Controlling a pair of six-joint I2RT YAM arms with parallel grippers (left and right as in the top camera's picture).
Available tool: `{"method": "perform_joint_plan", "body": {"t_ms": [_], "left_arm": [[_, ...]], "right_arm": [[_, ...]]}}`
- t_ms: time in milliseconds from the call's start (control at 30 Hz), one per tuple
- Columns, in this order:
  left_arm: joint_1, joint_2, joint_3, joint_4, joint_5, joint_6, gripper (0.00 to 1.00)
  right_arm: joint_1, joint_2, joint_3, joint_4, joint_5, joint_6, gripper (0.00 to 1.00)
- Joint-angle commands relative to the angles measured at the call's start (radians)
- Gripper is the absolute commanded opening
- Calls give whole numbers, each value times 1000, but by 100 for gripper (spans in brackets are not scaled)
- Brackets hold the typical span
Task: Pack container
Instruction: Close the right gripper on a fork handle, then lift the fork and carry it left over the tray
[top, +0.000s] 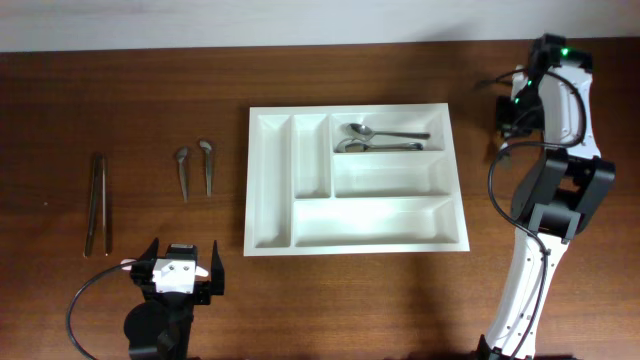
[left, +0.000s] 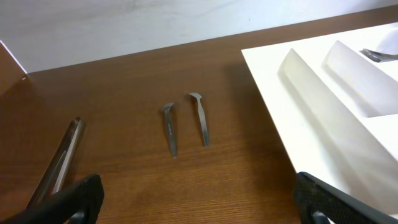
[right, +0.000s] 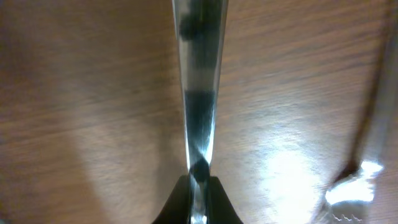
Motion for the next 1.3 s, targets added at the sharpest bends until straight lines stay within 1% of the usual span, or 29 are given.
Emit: {"method": "perform_joint_plan", "body": {"t_ms": [0, 67, 233, 400, 600, 733, 833, 900, 1133, 1200, 1267], "left_arm": [[4, -6, -6, 3, 11, -8, 99], [4, -6, -6, 3, 11, -8, 99], [4, -6, -6, 3, 11, -8, 99], [4, -6, -6, 3, 11, -8, 99], [4, -6, -6, 3, 11, -8, 99], [4, -6, -6, 3, 11, -8, 99], [4, -6, -6, 3, 11, -8, 99], [4, -6, -6, 3, 11, -8, 99], [4, -6, -6, 3, 11, -9, 99], [4, -6, -6, 3, 11, -8, 99], [4, -6, -6, 3, 11, -8, 99]], "right_arm": [[5, -3, 189, -58, -16, 30, 4], [5, -3, 287, -101, -43, 34, 4], [5, -3, 517, -203, -126, 163, 4], [6, -3, 655, -265, -261, 298, 4], [28, -3, 676, -292, -409, 505, 4], [58, -3, 676, -307, -409, 721, 4], [85, -3, 676, -327, -409, 945, 4], [107, -3, 676, -329, -416, 1057, 4], [206, -2, 669, -329, -390, 1383, 4], [241, -2, 669, -329, -325, 1487, 4], [270, -2, 669, -329, -265, 1548, 4]]}}
